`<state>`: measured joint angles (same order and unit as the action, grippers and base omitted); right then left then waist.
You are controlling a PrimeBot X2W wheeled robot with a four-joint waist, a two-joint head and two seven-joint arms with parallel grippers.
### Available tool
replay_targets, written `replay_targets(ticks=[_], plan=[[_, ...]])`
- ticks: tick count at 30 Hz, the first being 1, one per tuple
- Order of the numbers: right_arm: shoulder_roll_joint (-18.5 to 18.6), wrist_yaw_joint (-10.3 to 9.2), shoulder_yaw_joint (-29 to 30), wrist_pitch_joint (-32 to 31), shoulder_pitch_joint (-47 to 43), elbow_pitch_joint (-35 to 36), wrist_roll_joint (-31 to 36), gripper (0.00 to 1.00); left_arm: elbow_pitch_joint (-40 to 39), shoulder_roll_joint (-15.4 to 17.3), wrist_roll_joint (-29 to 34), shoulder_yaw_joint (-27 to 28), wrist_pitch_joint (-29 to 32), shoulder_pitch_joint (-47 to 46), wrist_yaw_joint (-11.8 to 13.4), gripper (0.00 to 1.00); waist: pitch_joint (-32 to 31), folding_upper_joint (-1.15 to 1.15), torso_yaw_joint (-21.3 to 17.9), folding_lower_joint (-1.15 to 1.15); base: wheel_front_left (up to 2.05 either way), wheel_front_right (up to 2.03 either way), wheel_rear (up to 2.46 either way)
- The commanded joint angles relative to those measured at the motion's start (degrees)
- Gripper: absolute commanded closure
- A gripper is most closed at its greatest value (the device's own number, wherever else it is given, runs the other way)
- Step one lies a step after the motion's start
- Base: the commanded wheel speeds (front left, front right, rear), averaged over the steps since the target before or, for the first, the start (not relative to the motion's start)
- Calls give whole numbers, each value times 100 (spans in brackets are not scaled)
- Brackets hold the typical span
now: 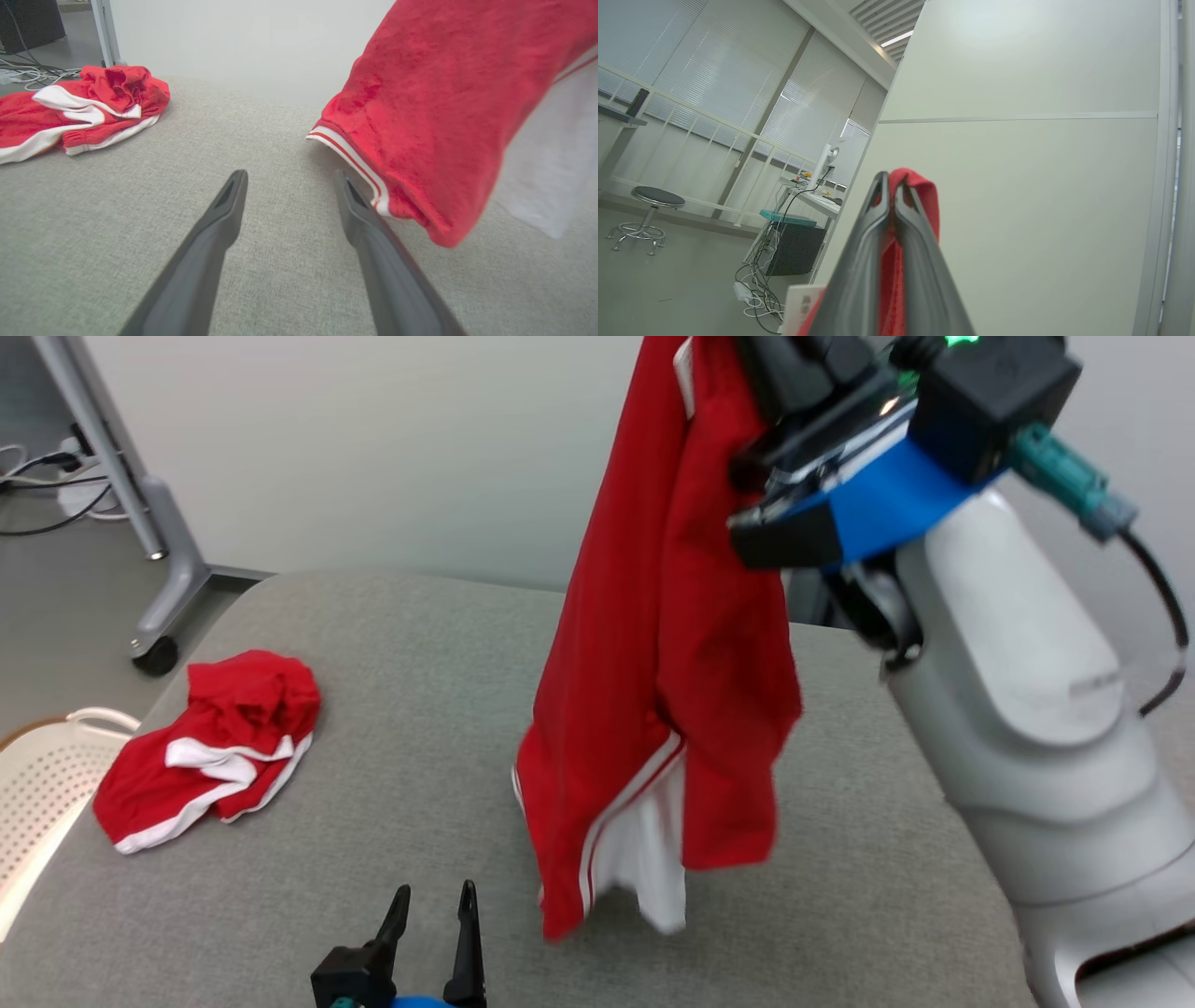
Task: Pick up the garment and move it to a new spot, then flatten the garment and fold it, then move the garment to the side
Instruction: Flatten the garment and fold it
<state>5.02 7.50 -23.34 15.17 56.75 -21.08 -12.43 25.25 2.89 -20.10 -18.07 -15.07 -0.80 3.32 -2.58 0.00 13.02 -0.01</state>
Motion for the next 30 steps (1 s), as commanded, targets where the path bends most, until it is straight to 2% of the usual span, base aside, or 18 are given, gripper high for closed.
replay_targets(ticks=[1, 5, 7, 15, 18, 21, 22, 26, 30], plan=[[-2, -1, 126, -3, 123, -244, 137, 100, 1, -2, -35, -35, -15, 53, 27, 0, 47, 0, 106, 1, 0, 0, 0], [-42, 0, 634, -3, 436, -1162, 630, 100, -23, -2, -102, -72, -15, 84, 73, 0, 65, 0, 181, 1, 0, 0, 0], [67, -1, 886, -3, 378, -1625, 914, 100, -46, -2, -110, -51, -15, 90, 112, 0, 101, 0, 148, 1, 0, 0, 0], [926, 0, 2160, -1, -562, -3347, 1784, 100, -124, -4, -31, -45, -15, -144, 100, 0, 371, 0, -212, 1, 0, 0, 0], [1178, 0, 2668, -2, -1077, -3689, 1942, 100, -162, -3, -10, -115, -15, -247, 80, 0, 501, 0, -387, 1, 0, 0, 0], [1184, 0, 3131, -1, -1546, -3659, 1950, 100, -199, -6, -10, -253, -15, -360, 11, 0, 598, 0, -591, 1, 0, 0, 0], [1176, 0, 3256, -1, -1699, -3573, 1980, 0, -194, -6, -20, -315, -15, -386, -28, 0, 623, 0, -654, 1, 0, 0, 0], [908, 0, 3517, -2, -2275, -2879, 1830, 0, -164, -1, -105, -536, -15, -473, -215, 0, 672, 0, -914, 1, 0, 0, 0], [706, 0, 3471, -2, -2698, -2340, 1667, 0, -20, 0, -210, -685, -15, -471, -364, 0, 650, 0, -1066, 1, 0, 0, 0]])
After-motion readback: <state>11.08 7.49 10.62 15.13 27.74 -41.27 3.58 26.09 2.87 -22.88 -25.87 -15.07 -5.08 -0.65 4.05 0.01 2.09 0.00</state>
